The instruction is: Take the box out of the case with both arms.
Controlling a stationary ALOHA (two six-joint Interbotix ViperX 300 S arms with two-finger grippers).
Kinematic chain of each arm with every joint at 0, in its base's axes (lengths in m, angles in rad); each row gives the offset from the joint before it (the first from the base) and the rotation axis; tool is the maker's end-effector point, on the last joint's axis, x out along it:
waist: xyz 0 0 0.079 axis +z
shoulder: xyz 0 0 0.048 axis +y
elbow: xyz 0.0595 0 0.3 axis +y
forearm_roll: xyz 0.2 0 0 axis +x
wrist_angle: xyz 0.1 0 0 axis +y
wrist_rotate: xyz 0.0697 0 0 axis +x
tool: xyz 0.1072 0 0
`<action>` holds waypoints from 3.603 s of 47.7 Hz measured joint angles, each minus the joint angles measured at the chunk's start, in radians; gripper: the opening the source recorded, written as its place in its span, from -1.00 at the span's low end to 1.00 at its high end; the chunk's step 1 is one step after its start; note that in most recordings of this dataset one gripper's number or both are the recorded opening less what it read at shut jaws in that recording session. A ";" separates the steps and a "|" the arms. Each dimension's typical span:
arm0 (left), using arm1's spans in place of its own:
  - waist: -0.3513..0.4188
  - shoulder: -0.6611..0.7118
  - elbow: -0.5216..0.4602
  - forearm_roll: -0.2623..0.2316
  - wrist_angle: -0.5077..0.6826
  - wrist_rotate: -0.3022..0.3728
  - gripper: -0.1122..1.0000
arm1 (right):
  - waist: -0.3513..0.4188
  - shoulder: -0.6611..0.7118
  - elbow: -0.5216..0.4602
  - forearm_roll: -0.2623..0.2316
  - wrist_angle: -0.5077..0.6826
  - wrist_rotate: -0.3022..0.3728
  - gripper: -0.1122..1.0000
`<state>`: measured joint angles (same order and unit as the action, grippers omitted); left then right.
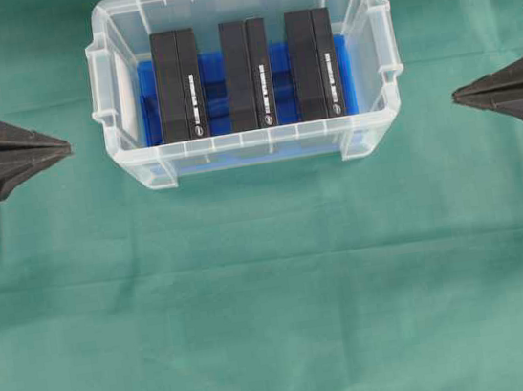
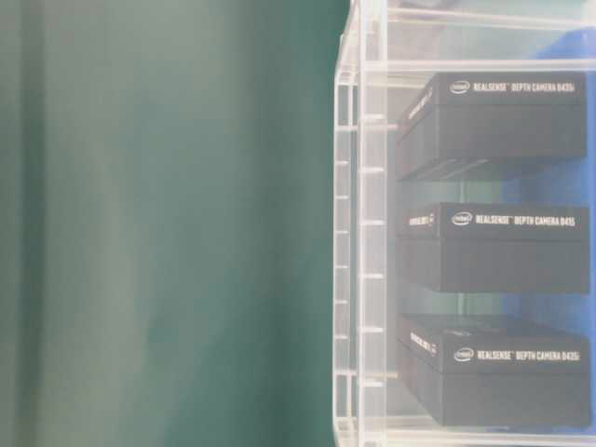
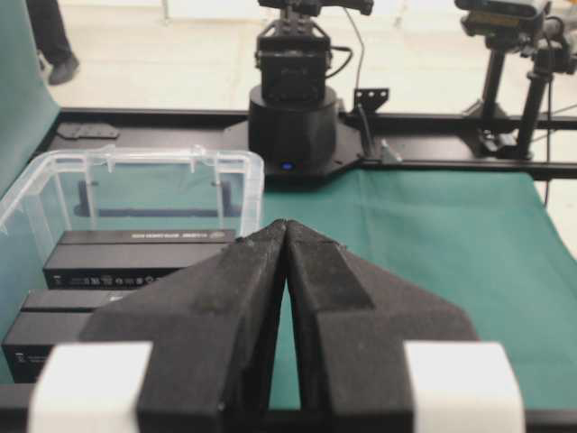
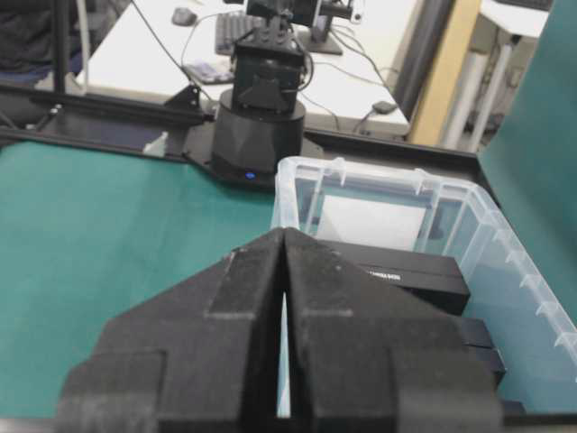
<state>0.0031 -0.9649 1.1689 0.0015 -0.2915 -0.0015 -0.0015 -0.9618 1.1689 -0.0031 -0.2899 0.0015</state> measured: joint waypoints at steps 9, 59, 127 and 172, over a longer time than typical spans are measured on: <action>-0.002 0.003 -0.008 0.026 0.115 0.000 -0.80 | 0.000 0.006 -0.015 0.000 0.051 -0.002 -0.80; 0.000 0.020 -0.545 0.031 0.571 -0.012 -0.80 | -0.002 0.084 -0.621 0.003 0.623 0.095 -0.80; -0.057 0.241 -0.802 0.026 1.804 -0.236 -0.80 | -0.002 0.345 -0.836 0.003 1.922 0.293 -0.80; -0.012 0.245 -0.804 0.041 1.812 -1.430 -0.80 | -0.002 0.362 -0.836 -0.095 1.911 1.525 -0.80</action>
<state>-0.0092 -0.7194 0.3651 0.0430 1.5202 -1.4312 -0.0031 -0.5998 0.3329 -0.0982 1.6214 1.5263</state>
